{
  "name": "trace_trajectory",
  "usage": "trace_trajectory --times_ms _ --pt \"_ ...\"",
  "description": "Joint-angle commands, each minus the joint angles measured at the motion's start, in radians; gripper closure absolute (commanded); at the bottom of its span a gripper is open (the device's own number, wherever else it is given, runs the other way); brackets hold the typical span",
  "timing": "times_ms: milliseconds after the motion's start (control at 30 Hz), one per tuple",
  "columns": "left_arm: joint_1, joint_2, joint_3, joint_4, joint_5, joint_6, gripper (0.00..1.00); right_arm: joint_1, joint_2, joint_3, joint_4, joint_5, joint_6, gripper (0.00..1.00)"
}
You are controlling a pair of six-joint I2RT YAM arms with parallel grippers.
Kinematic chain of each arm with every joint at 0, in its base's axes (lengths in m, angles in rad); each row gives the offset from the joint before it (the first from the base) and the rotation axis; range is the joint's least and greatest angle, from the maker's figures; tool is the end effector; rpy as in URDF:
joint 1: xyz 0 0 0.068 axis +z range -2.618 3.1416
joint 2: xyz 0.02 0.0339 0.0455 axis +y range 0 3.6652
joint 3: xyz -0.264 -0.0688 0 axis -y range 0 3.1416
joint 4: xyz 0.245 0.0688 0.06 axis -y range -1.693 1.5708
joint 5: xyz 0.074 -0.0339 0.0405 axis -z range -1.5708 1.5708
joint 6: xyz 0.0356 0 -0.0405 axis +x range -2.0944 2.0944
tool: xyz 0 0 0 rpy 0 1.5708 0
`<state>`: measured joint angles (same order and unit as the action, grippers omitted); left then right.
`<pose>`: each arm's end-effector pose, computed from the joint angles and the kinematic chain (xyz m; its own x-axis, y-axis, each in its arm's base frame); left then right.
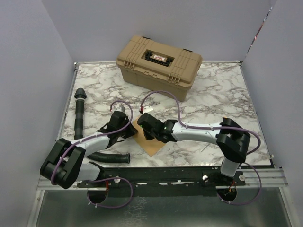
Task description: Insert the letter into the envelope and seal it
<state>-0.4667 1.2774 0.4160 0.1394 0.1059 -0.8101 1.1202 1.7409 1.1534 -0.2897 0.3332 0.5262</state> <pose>0.2045 -0.1072 0.1471 -0.7823 -0.4124 -0.4668 -0.0702 0.8030 -0.5918 0.1719 0.3286 0.2051 -0.6711 -0.2973 -0.6791 -0.4887 0.8663 0.1036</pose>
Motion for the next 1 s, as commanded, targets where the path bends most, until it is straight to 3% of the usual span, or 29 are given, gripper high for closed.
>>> trace_trajectory --times_ms 0,167,333,467,767,967 --pt "-0.002 0.034 -0.013 0.023 -0.026 -0.025 0.94 0.034 0.102 0.098 -0.046 0.080 0.077 1.00" --pt "-0.003 0.060 0.007 -0.034 -0.095 -0.031 0.98 0.050 0.166 0.146 -0.094 0.165 0.115 1.00" --pt "-0.003 0.085 0.014 -0.057 -0.143 -0.035 1.00 0.050 0.119 0.125 -0.093 0.236 0.140 1.00" --pt "-0.003 0.111 0.025 -0.061 -0.146 -0.033 1.00 0.052 0.078 0.105 -0.067 0.248 0.127 1.00" --pt "-0.003 0.114 0.012 -0.061 -0.161 -0.023 1.00 0.037 0.208 0.170 -0.128 0.263 0.142 1.00" --pt "-0.003 0.113 0.000 -0.063 -0.146 -0.009 1.00 0.008 0.213 0.192 -0.120 0.253 0.154 1.00"
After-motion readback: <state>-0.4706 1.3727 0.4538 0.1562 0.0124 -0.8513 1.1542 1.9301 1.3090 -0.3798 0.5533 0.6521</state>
